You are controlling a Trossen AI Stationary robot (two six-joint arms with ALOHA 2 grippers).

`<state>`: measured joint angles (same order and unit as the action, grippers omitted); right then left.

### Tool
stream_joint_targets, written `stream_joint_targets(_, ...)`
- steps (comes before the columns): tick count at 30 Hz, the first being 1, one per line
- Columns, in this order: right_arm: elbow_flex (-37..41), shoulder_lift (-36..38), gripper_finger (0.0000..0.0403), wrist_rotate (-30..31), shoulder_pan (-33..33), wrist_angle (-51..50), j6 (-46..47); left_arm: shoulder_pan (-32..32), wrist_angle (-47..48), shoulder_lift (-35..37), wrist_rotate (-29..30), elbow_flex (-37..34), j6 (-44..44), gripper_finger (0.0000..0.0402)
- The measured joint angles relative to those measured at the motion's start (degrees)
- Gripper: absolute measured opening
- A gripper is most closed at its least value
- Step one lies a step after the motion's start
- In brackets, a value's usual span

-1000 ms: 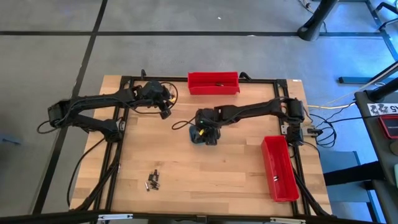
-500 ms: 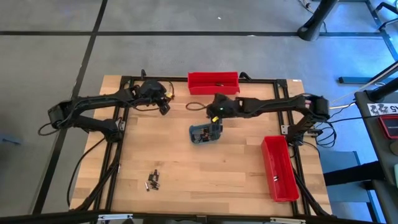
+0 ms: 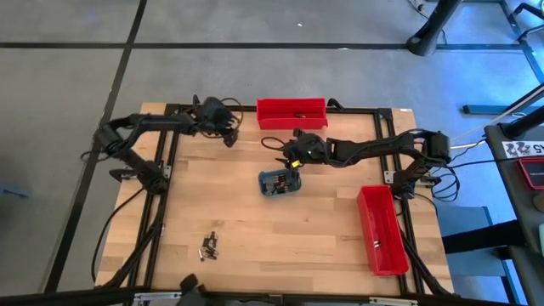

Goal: Sort batteries
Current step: Put the black battery into the blue bin

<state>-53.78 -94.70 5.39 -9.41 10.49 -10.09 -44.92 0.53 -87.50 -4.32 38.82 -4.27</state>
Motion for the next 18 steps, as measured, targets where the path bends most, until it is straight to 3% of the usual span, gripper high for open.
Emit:
stream_joint_targets(8, 0.0, 0.0, 0.0159, 0.0, 0.0, -0.3, -0.2, 0.0, 1.3, -8.6, -0.2, 3.8, -5.6, 0.0252)
stream_joint_targets(18, 0.0, 0.0, 0.0159, 0.0, 0.0, -0.5, 0.3, 0.3, 3.2, -8.9, 0.5, 3.8, -12.0, 0.0249)
